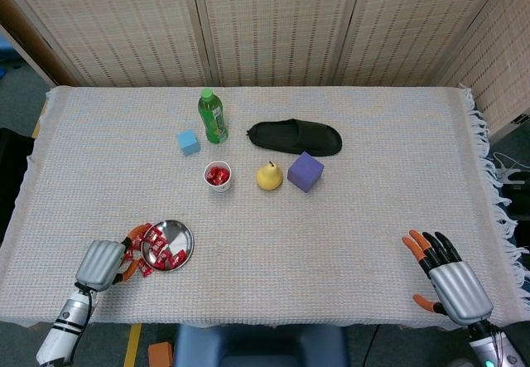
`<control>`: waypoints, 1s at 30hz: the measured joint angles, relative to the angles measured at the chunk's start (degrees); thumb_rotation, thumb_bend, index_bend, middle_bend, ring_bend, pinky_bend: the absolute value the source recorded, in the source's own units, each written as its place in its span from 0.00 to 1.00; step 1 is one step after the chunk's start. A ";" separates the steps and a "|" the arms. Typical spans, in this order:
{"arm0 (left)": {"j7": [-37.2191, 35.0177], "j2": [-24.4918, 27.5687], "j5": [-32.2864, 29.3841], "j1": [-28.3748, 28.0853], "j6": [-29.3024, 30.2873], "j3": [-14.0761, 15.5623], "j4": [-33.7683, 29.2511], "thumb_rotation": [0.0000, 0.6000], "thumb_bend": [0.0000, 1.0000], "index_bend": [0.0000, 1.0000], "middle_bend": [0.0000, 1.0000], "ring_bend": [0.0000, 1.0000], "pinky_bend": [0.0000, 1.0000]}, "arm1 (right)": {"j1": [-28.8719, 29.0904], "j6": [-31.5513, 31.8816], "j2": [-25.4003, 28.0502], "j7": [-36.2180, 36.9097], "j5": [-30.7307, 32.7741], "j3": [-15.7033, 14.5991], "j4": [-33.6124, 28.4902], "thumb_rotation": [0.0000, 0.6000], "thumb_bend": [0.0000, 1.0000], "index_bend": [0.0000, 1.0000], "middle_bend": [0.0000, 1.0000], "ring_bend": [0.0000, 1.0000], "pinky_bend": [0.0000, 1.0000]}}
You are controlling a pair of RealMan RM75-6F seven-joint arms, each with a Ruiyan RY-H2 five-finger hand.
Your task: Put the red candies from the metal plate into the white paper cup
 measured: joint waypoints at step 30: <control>4.98 -2.38 -6.91 1.30 -9.68 -4.06 7.88 1.00 0.38 0.24 0.95 0.97 1.00 | -1.07 1.43 -0.16 -0.49 -2.01 -0.73 0.41 1.00 0.05 0.00 0.00 0.00 0.00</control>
